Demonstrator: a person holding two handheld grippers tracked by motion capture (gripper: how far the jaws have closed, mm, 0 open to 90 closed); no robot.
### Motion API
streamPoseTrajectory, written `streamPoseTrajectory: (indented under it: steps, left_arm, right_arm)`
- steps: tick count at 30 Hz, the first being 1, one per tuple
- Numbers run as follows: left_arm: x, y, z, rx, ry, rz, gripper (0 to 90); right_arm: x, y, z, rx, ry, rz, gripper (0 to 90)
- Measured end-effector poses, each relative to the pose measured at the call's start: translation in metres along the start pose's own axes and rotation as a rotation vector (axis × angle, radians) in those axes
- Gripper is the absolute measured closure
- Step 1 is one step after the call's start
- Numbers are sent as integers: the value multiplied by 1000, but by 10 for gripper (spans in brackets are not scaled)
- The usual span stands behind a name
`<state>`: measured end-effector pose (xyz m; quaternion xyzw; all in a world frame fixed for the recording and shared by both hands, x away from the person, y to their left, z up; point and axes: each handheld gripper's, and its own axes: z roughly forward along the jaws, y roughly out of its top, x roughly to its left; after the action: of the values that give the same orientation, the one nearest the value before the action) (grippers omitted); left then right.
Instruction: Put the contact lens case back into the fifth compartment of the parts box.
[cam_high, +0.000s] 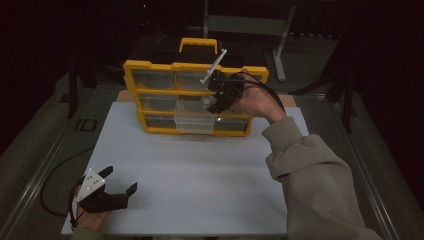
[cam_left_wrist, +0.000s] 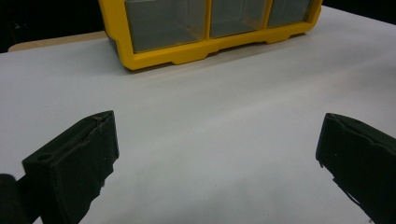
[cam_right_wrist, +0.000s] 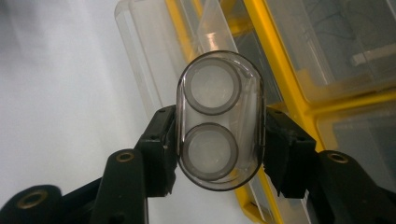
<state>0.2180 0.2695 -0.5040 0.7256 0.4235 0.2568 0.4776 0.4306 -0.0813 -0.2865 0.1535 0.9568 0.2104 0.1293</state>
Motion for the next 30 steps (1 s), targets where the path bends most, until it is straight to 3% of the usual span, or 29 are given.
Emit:
streamPoseTrajectory:
  steps: [16,30]
  left_arm:
    - [0,0,-1,-2,0,1,1]
    - [1,0,-1,-2,-1,0,1]
  right_arm:
    - [2,11,31,-2,15,48,489]
    - [4,14,51,71,-11,52,485]
